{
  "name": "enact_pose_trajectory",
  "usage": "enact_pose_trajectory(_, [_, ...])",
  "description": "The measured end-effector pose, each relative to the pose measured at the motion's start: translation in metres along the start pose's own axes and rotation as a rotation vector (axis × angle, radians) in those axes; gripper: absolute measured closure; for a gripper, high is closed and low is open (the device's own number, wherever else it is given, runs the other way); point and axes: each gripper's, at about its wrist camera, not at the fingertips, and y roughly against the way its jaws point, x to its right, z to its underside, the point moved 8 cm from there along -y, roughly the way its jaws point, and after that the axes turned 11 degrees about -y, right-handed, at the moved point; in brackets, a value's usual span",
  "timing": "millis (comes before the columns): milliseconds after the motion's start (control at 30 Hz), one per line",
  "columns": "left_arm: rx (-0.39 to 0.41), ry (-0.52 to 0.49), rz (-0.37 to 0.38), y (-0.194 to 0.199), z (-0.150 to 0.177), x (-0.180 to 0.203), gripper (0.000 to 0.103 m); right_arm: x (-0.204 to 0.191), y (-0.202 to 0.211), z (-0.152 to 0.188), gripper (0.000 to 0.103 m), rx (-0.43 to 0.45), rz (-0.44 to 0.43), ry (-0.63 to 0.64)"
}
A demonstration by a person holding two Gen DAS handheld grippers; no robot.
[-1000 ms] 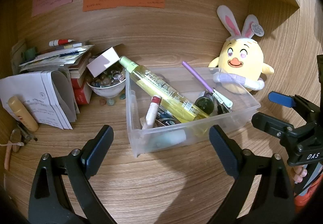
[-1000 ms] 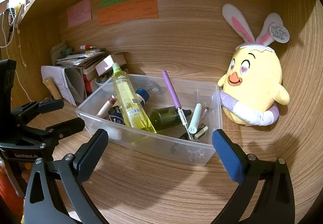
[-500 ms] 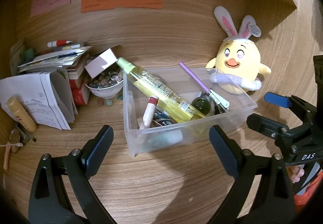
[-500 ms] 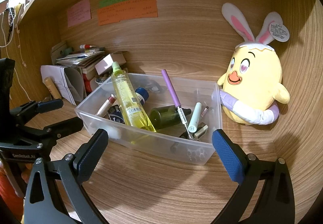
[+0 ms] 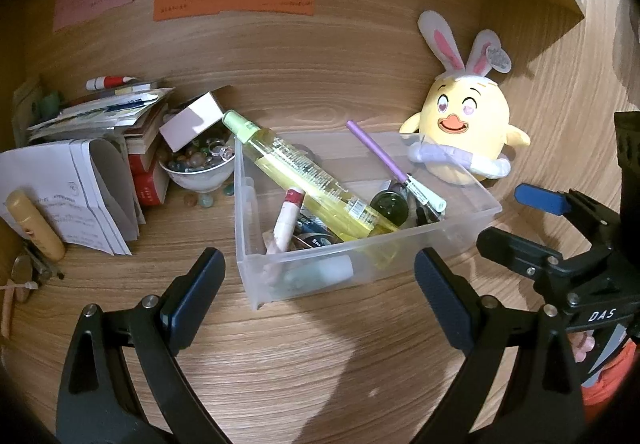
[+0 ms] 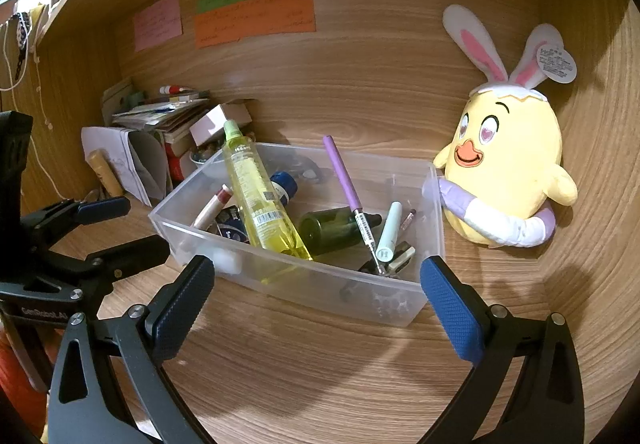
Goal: Organize objects
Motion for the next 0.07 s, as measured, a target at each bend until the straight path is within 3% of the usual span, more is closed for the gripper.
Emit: enact_pose_trajectory(67, [0.001,-0.003,0.000,0.0010,-0.0004,0.0003,0.006,0.0001,0.0000,0.0002,0.000,-0.001,0.000,0.000])
